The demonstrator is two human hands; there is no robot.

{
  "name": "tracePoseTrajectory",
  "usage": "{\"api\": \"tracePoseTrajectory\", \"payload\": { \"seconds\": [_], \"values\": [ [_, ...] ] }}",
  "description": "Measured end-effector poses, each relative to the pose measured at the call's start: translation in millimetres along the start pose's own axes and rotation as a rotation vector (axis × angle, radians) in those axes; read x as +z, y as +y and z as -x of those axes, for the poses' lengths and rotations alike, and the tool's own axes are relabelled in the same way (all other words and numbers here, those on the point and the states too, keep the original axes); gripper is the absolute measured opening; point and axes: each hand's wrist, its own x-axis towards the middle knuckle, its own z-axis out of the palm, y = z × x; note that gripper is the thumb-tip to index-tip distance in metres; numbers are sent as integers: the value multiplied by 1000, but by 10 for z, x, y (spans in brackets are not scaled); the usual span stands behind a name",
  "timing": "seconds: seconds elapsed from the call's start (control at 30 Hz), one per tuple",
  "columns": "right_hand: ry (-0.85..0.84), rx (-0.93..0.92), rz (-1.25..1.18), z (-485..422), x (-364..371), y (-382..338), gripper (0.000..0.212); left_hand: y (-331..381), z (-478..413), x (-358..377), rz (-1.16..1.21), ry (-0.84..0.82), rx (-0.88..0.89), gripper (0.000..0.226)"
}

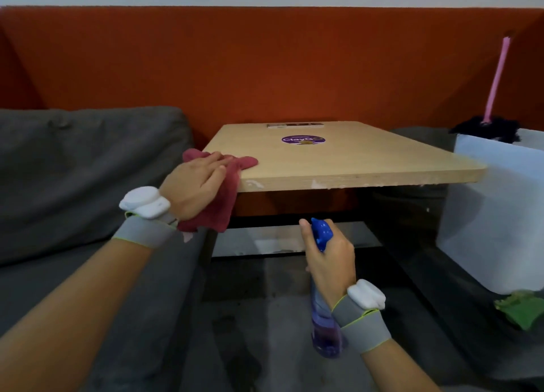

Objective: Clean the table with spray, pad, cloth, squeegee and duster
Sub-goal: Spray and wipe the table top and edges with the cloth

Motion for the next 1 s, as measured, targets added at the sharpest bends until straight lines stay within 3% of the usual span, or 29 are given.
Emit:
{"api": "tracePoseTrajectory", "payload": {
  "seconds": [0.1,0.2,0.33,0.43,0.57,0.8,1.0],
  "values": [
    [-8,3,-3,53,-8,112,44,-112,197,11,-91,-56,133,83],
    [-24,26,19,63,-34,214,49,-248,240,-130,-220,-66,256,84],
    [-55,15,46,89,-55,308,49,-313,32,-248,-344,-114,270,97],
    [-67,20,39,108,-48,338,44,-184,-59,-110,-250,-164,210,97],
    [-63,31,36,94,-32,428,39,-16,-19,99,-475,127,206,77],
    [-54,52,40,33,53,487,44,162,-34,235,-563,240,224,59],
    [-50,41,24,-18,49,532,39,526,-280,600,-645,436,322,45]
  ]
}}
